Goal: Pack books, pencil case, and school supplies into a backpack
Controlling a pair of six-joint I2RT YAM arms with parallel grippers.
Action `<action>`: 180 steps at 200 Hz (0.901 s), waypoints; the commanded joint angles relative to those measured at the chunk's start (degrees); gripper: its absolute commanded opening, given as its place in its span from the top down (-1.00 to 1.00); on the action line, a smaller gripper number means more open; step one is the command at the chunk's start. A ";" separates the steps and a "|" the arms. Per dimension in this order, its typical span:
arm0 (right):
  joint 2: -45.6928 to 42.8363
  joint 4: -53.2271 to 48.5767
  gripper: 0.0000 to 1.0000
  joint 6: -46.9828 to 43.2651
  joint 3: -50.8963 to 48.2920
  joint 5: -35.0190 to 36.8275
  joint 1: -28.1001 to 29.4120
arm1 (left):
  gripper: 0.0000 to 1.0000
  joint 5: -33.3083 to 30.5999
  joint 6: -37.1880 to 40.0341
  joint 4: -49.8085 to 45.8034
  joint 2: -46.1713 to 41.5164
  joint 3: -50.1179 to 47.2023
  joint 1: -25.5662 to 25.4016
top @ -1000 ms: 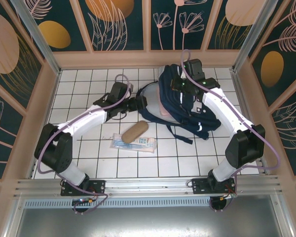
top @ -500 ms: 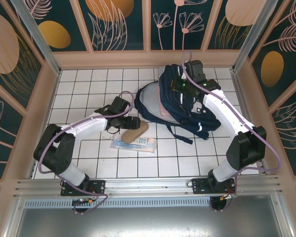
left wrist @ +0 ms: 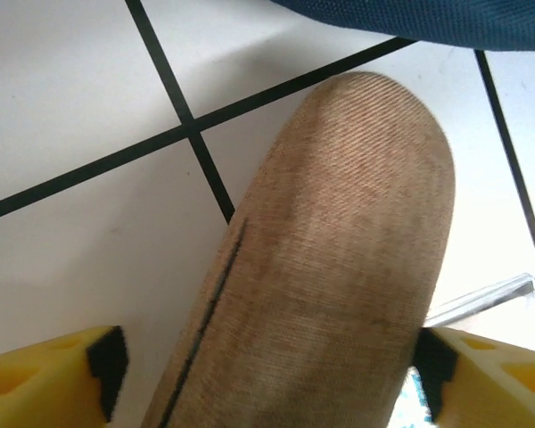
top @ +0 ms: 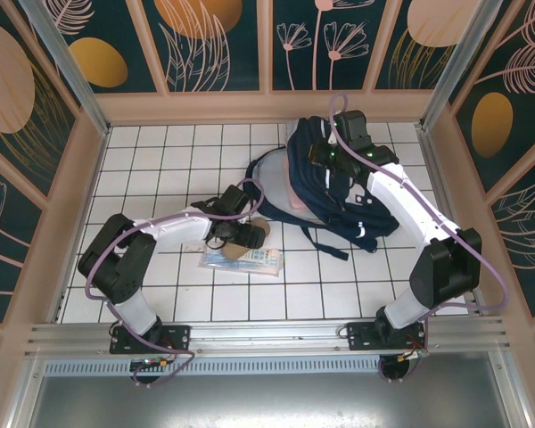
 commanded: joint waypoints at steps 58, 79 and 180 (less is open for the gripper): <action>-1.21 3.49 1.00 1.25 0.09 -0.09 -1.28 | -0.71 -2.38 3.73 -2.28 0.99 -0.59 -1.48; -1.11 3.58 1.00 1.16 0.18 -0.42 -1.40 | -0.51 -4.44 3.58 -2.29 1.22 -0.75 -2.04; -2.13 3.85 1.00 1.24 -0.83 -1.01 -2.07 | 0.09 -6.54 -0.49 -5.53 -9.23 2.15 -1.88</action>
